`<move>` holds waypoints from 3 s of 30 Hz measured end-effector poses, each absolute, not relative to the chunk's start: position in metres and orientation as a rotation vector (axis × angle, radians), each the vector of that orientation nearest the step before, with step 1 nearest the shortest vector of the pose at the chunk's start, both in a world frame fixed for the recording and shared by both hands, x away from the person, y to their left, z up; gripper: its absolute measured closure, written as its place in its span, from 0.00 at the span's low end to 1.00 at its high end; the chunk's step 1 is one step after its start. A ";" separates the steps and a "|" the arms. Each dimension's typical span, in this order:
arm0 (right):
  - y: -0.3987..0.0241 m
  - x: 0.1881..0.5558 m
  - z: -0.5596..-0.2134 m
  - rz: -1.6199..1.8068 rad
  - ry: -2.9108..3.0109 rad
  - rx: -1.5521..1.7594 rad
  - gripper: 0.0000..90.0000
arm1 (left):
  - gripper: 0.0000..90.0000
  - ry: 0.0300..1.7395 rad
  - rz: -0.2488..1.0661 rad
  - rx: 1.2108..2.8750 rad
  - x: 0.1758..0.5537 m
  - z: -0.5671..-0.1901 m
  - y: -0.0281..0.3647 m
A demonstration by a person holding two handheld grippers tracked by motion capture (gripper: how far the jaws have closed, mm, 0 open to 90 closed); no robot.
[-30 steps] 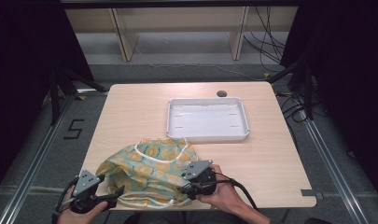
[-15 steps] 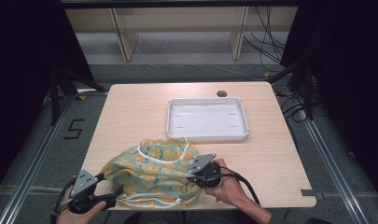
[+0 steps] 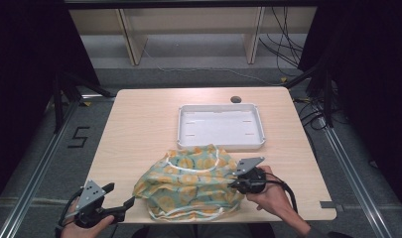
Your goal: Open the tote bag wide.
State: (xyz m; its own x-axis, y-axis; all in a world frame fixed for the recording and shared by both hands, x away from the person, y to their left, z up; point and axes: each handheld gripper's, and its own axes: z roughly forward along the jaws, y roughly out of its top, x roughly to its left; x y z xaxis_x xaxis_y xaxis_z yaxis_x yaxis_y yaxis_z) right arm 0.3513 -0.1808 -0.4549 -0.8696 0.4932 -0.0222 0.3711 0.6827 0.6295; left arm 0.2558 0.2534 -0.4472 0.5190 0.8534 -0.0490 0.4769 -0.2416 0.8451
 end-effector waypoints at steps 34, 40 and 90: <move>-0.253 0.333 -0.428 1.067 2.551 0.797 0.56 | 0.26 0.873 0.388 1.989 0.261 -0.441 0.199; -0.225 0.336 -0.423 1.102 2.593 0.697 0.52 | 0.33 0.754 0.325 2.013 0.267 -0.434 0.153; -0.145 0.463 -0.432 0.875 2.581 0.648 0.92 | 0.94 0.460 0.235 2.399 0.292 -0.469 0.102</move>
